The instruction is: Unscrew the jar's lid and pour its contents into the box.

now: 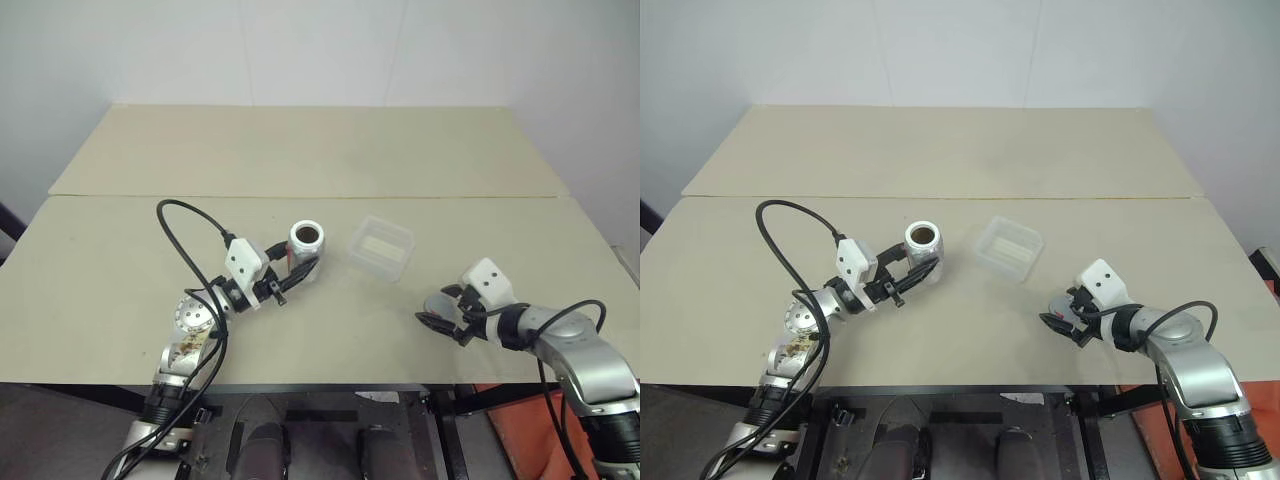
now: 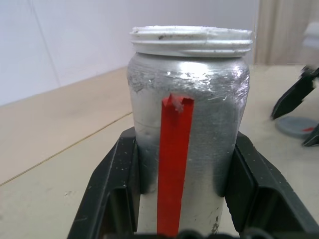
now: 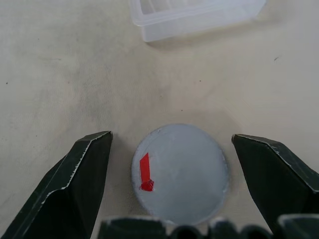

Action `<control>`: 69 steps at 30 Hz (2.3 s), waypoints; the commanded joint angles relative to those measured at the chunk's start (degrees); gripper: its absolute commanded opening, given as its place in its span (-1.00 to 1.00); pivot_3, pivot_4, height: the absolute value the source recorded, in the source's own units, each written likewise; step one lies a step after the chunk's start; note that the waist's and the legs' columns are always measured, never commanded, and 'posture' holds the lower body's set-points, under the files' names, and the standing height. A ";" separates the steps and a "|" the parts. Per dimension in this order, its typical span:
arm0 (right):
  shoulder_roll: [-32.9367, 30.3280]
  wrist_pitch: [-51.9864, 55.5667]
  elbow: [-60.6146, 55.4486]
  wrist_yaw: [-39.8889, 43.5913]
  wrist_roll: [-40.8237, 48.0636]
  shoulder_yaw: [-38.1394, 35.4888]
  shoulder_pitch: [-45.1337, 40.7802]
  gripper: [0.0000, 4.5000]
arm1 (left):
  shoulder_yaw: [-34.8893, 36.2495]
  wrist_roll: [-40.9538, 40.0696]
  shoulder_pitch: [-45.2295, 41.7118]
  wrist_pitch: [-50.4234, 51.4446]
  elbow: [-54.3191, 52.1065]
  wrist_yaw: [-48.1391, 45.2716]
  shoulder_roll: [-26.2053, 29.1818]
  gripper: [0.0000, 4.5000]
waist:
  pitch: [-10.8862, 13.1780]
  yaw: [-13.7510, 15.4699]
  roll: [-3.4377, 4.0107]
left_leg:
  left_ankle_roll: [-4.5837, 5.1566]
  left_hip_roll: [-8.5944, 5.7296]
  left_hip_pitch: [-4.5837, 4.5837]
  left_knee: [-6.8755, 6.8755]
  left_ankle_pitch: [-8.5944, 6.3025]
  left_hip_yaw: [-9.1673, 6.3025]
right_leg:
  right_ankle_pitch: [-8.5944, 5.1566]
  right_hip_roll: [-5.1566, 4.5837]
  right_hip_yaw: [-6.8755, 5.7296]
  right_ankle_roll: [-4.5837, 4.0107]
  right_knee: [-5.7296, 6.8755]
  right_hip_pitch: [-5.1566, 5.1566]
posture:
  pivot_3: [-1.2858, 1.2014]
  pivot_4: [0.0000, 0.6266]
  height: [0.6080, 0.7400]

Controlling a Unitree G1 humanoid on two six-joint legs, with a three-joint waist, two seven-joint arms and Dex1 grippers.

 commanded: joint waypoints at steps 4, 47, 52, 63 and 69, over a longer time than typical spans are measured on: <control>-0.87 -0.67 -3.92 -1.28 -0.89 -1.86 -3.44 0.99 | -2.56 6.00 -10.94 8.02 3.70 5.82 -0.33 -0.16 | 0.01 0.14 -0.02 | 0.00 -0.03 -0.02 0.11 0.01 -0.02 | 0.06 0.01 0.00 0.11 0.02 0.03 | 0.03 -0.52 1.00; 0.55 4.42 -21.02 -10.49 -0.68 -11.61 7.66 0.99 | -54.29 80.03 -67.69 -25.09 74.88 65.86 -10.89 -0.16 | 0.09 1.45 -0.15 | 0.05 -0.62 -1.17 0.22 0.00 -0.19 | -0.01 -0.36 -0.08 0.46 0.06 -0.93 | 0.03 -0.52 1.00; -0.18 4.10 -20.34 -10.55 -0.87 -11.33 7.46 0.99 | -50.23 76.48 -66.82 -25.95 74.93 63.49 -10.73 -0.16 | 0.09 1.43 -0.15 | 0.05 -0.63 -1.17 0.28 0.01 -0.19 | -0.01 -0.37 -0.08 0.46 0.14 -0.93 | 0.03 -0.52 1.00; 0.04 3.40 -19.49 -9.52 0.28 -10.52 5.04 0.99 | -11.21 35.17 -56.53 -26.92 71.05 30.44 -11.04 -0.16 | 0.07 1.19 -0.11 | 0.09 -0.63 -1.12 0.38 0.08 -0.20 | -0.01 -0.40 -0.09 0.46 0.37 -0.93 | 0.03 -0.52 1.00; -0.37 2.08 -18.20 -7.44 0.46 -10.34 4.72 0.99 | 3.61 16.14 -49.56 -19.13 60.09 16.29 -12.44 -0.16 | 0.05 1.23 -0.09 | 0.13 -0.68 -1.12 0.45 0.10 -0.27 | 0.01 -0.44 -0.11 0.47 0.41 -0.86 | 0.03 -0.52 1.00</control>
